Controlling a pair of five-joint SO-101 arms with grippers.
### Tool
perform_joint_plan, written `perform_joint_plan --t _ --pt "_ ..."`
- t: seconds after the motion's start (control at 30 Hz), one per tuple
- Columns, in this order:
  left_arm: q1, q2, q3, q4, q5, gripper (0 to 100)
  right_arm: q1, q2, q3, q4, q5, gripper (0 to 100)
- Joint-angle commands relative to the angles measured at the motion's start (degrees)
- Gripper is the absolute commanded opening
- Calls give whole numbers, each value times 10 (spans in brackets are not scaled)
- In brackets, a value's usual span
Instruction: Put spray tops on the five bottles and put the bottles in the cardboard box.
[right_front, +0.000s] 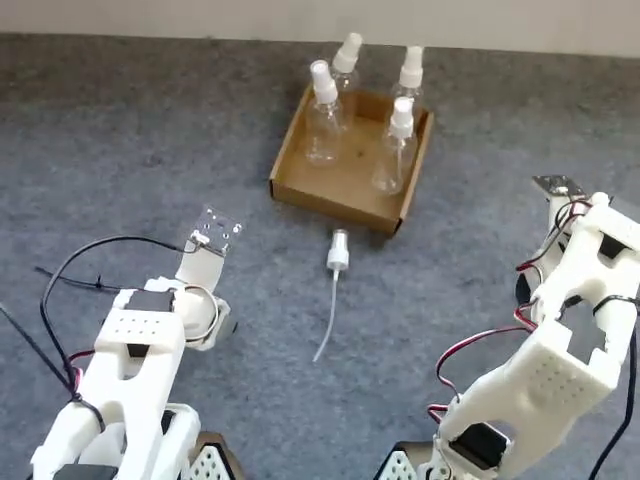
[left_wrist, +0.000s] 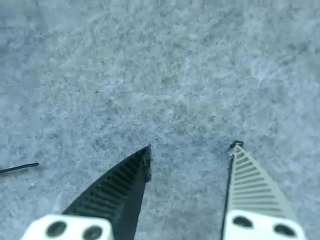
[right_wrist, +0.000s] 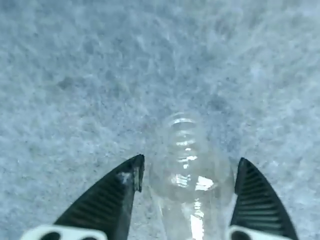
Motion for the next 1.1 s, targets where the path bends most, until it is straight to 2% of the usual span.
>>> perform_joint_plan --t 0.0,0.17,0.37,0.57,0.67,0.77,0.93,1.07 --pt "11 -15 -1 -7 -2 232 7 -11 -9 -8 2 234" --pt "11 -15 -1 -7 -2 232 7 -11 -9 -9 2 216" --pt "11 -15 -1 -7 -2 232 7 -12 -9 -7 5 69" --pt "11 -15 -15 -7 -2 232 -5 -65 -8 33 2 4" --pt "25 -15 -60 -3 4 231 -41 -135 -4 63 0 3" --pt "60 -10 -107 12 57 231 -95 -208 10 71 -47 3" --pt "141 -5 -196 47 123 231 -197 -321 123 65 -80 3" --pt "183 74 -313 82 176 231 -256 -390 198 64 -107 3"
